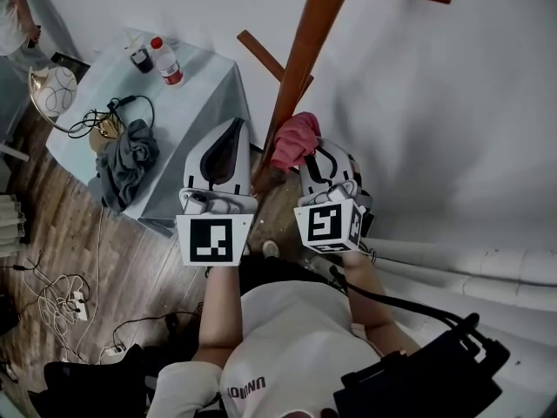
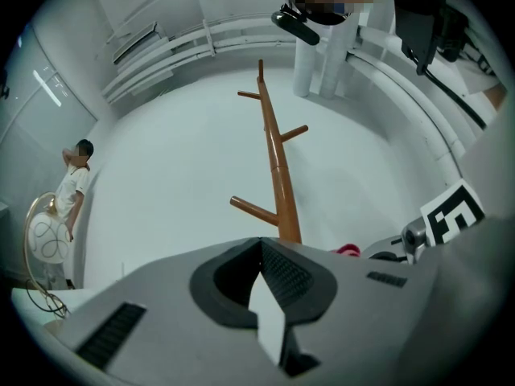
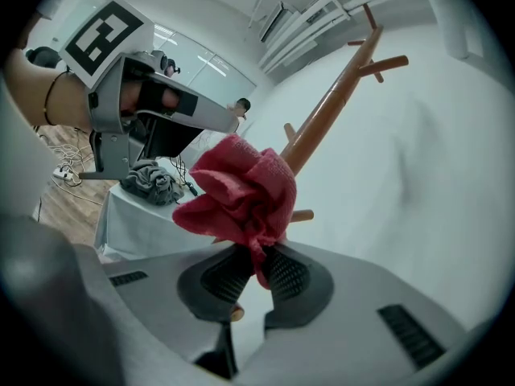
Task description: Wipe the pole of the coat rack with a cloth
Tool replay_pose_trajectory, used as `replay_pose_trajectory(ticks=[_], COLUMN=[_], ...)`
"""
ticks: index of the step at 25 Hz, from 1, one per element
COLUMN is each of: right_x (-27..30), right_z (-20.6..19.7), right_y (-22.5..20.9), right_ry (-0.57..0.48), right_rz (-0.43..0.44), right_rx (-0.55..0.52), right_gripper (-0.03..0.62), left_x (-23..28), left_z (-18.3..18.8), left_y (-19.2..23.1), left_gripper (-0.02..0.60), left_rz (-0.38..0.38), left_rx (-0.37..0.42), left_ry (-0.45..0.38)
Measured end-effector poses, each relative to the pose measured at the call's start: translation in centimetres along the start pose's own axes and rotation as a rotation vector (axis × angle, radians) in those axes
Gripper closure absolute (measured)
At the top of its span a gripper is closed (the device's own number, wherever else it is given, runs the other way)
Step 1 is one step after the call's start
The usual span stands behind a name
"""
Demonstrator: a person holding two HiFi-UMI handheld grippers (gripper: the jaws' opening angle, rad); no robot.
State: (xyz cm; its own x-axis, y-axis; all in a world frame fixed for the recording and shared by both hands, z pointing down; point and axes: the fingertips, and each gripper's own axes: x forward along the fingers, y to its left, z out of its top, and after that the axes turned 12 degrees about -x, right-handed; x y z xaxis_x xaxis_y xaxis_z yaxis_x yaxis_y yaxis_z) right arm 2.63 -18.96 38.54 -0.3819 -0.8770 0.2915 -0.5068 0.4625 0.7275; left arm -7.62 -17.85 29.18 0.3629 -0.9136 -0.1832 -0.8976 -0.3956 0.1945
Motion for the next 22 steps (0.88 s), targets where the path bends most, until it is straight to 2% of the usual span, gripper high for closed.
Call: replay_pose_trajectory(ticks=[22], right_x=[0.7], right_z=[-1.8], right_y=[2.5], right_ry=[0.108], right_rz=[0.117], right_rx=[-0.187], right_gripper=[0.546], left_x=[-0.2], left_z=[-1.4], left_y=[0.1], left_gripper=[0.569], left_rz=[0.013], left_rx=[-0.004], left_ry=[0.026])
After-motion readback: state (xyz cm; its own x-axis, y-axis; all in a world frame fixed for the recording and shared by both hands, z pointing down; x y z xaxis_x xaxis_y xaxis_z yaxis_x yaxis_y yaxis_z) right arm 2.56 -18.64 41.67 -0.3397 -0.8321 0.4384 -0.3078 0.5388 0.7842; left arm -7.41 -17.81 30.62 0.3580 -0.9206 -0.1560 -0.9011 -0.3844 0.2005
